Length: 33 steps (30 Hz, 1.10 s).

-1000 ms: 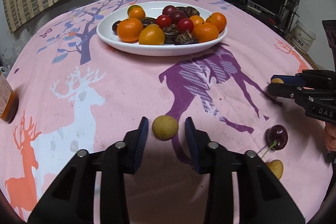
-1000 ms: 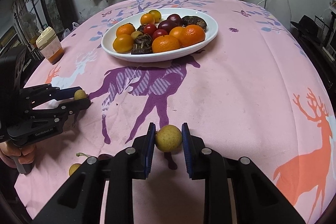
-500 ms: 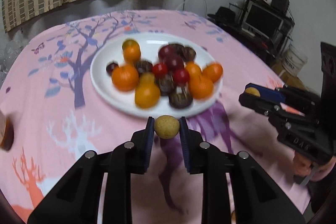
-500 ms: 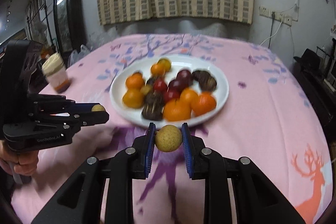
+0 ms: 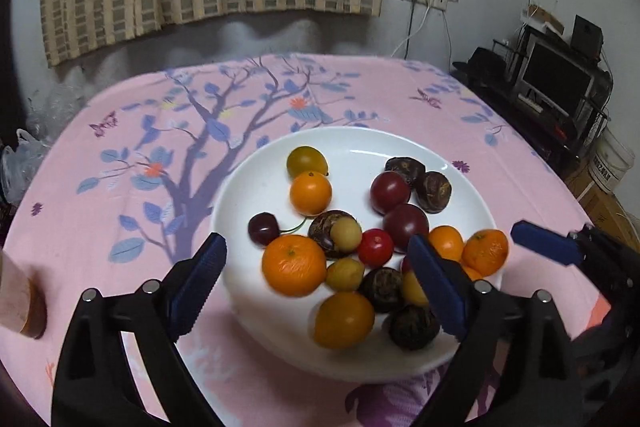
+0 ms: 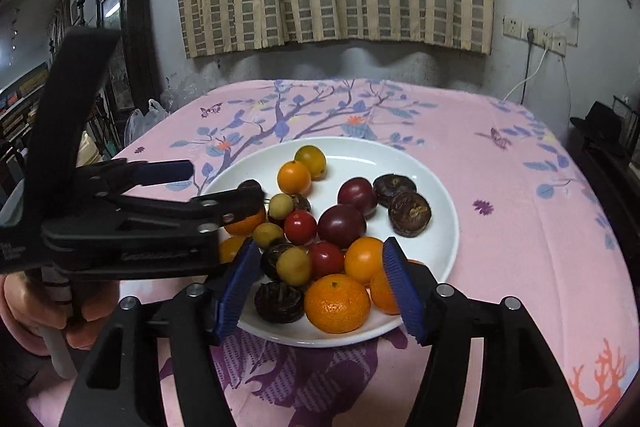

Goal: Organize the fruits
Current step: 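Release both small pears onto the white plate, then grasp a dark red cherry with the right gripper while the left gripper grasps a small pear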

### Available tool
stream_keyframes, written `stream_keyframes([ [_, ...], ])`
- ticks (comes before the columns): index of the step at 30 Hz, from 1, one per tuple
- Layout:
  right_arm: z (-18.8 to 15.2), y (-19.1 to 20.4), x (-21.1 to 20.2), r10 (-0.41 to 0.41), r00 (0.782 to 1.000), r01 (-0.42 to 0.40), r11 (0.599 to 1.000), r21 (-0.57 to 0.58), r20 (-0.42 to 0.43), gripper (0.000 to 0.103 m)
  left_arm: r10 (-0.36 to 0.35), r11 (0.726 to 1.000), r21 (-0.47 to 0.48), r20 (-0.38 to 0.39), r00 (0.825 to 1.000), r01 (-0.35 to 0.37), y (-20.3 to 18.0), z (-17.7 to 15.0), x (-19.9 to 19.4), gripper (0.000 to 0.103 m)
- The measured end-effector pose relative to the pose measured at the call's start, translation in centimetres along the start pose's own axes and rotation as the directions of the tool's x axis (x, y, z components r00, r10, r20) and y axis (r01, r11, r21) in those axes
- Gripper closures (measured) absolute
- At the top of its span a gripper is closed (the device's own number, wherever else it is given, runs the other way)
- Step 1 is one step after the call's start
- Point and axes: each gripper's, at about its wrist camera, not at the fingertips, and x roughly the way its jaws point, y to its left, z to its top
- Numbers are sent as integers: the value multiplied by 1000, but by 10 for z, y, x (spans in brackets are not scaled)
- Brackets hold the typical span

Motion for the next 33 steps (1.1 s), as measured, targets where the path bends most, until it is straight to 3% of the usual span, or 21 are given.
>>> stream_keyframes([
  [6,-12,11,-25,-10,1000,10,1000,-18,13,34,-16,999,-28,6,1000,16,11,-31,-51,9],
  [9,-24,14,-36,-15,1000,16,1000,-18,9,32,-56,995,-80,14,998,57,15,-53,-72,6],
  [12,-45,13,-46,21,999,-21,1000,0,-39,32,-78,991,-107,0,997,77,15,-80,-85,6],
  [15,-73,9,-50,29,994,-22,998,64,-105,32,-25,995,-92,-16,1000,24,11,-111,-87,6],
  [18,-96,9,-53,78,979,-57,992,112,-186,32,-13,994,-111,-87,996,3,13,-129,-80,6],
  [22,-113,22,-65,121,969,-102,990,100,-215,34,-6,995,-104,-54,999,0,13,-135,-89,6],
  [27,-129,31,-65,147,947,-127,988,89,-285,44,7,995,-97,-57,998,-13,13,-136,-89,6],
  [33,-131,34,-65,140,946,-121,989,82,-292,56,8,995,-98,-48,999,-12,14,-135,-91,6],
])
